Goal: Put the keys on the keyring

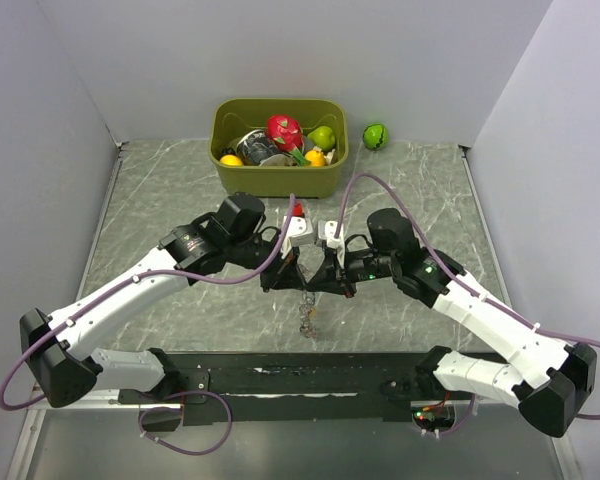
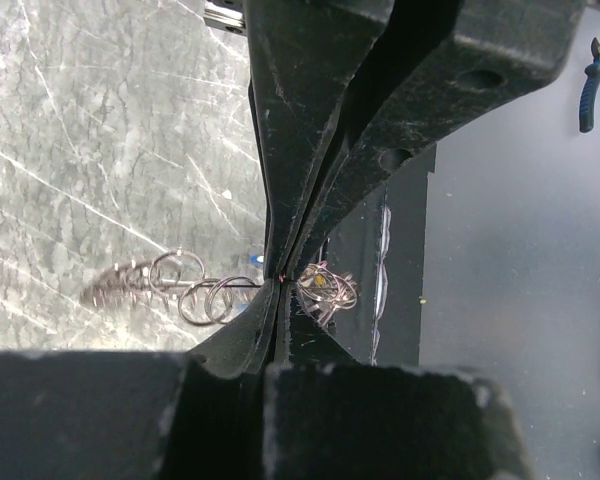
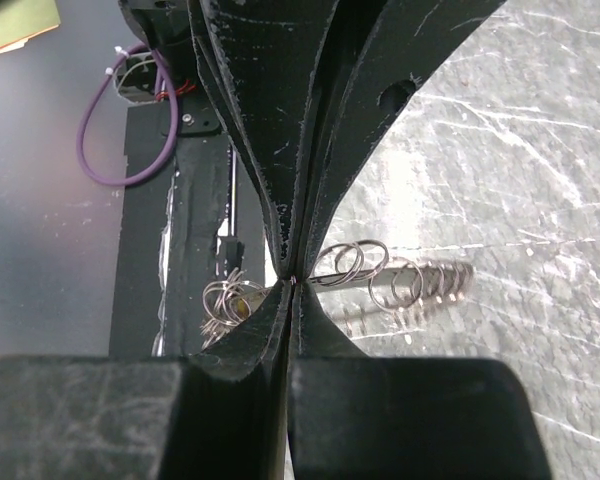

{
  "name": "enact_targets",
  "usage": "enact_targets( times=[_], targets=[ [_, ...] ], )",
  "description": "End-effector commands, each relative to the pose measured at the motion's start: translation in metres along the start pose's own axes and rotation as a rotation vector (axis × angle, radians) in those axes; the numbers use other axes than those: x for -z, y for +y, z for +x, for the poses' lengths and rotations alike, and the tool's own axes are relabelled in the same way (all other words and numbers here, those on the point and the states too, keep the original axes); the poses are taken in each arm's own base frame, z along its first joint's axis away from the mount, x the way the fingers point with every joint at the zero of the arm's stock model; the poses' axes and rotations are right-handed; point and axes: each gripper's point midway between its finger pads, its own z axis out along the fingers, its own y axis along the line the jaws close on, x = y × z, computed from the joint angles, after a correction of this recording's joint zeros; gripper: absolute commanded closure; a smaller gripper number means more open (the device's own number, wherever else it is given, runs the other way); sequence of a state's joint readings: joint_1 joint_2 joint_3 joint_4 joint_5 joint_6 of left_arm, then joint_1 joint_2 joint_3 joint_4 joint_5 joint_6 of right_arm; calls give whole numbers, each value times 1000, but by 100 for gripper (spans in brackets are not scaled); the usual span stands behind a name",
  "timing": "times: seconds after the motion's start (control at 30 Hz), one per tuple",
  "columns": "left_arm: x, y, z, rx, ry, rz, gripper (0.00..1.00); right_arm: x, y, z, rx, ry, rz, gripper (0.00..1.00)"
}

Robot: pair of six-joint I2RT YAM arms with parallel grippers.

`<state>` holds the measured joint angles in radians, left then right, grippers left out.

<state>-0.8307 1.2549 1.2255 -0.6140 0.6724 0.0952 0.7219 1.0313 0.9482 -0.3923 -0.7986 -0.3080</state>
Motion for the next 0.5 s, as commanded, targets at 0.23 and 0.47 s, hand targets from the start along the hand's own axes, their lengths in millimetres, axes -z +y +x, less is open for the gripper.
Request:
enact_targets(
  times=[0.23, 0.47],
  targets=[
    [3, -5, -29, -66, -160, -10, 99, 21, -7, -49, 109, -167, 135, 79],
    [22, -11, -60, -105, -374, -69, 99, 44, -11, -71, 126, -274, 242, 46]
  ],
)
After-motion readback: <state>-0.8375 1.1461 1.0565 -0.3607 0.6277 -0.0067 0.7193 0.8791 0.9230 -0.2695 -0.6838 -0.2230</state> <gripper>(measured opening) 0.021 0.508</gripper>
